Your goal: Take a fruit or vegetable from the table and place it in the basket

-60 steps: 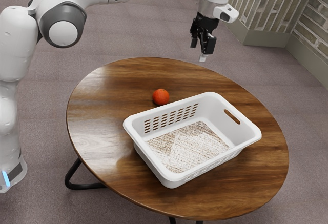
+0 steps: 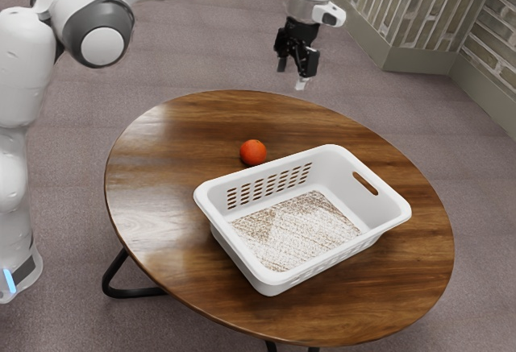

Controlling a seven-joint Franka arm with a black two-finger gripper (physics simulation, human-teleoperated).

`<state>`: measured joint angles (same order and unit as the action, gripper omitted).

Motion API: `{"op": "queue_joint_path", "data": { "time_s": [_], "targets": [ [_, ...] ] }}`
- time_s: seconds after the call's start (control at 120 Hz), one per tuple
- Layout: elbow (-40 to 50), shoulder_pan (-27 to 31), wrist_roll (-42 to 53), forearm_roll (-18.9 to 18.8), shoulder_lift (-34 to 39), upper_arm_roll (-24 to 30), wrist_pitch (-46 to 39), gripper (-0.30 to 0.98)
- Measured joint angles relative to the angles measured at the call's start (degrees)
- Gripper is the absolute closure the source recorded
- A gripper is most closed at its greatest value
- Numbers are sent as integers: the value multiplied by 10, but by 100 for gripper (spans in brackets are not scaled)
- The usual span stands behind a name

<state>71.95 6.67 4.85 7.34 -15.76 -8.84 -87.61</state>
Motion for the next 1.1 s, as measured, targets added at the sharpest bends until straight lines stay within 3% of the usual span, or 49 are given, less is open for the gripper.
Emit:
{"op": "queue_joint_path", "data": {
  "time_s": [0.183, 0.317, 0.508, 0.775, 1.1],
  "targets": [
    [232, 2, -18, -41, 163, -15, -67, 0],
    [297, 14, -24, -61, 192, -16, -109, 0],
    [304, -1, -28, -63, 171, -14, -152, 0],
    [224, -5, -28, -55, 92, -15, -184, 0],
    [205, -4, -25, -42, 62, 22, -194, 0]
  ]
}}
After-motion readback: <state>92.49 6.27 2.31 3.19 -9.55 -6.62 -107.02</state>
